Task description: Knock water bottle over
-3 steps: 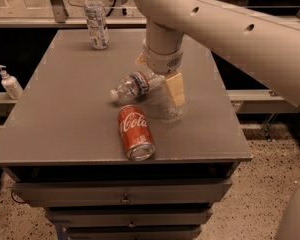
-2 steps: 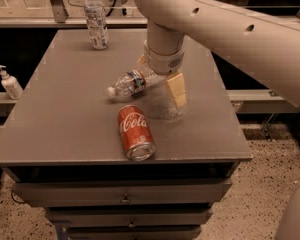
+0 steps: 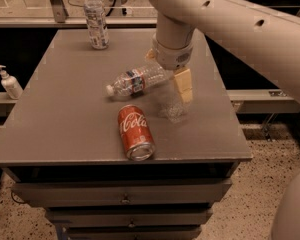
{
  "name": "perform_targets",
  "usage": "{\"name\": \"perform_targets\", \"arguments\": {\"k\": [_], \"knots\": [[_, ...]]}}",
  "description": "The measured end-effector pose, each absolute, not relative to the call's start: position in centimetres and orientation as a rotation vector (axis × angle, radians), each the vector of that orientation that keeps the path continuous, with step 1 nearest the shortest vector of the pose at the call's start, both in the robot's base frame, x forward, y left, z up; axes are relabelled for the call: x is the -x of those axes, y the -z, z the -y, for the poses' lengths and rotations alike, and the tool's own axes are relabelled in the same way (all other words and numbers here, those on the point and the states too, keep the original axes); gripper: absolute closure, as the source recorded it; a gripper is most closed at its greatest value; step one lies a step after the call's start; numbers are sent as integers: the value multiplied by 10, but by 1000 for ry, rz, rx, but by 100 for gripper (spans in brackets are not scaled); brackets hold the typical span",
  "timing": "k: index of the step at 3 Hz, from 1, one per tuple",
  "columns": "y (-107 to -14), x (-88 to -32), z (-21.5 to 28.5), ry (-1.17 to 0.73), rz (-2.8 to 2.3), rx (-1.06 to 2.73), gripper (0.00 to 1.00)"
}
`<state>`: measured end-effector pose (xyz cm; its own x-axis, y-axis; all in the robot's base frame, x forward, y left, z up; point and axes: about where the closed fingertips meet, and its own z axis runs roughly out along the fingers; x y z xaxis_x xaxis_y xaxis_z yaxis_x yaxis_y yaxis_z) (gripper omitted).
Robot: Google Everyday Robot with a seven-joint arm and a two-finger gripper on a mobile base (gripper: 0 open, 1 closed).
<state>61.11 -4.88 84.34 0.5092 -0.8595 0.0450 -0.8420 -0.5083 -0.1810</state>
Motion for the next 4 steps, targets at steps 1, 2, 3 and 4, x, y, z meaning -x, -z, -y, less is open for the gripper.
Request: {"name": "perform_targets", "arguments": {"k": [1, 2, 3, 4], "knots": [[-850, -624, 88, 32, -1652, 2454, 0], [-859, -635, 135, -167, -1810, 2204, 0], [-905, -635, 176, -289, -1847, 1880, 0], [-950, -625, 196, -420, -1798, 1635, 0]]}}
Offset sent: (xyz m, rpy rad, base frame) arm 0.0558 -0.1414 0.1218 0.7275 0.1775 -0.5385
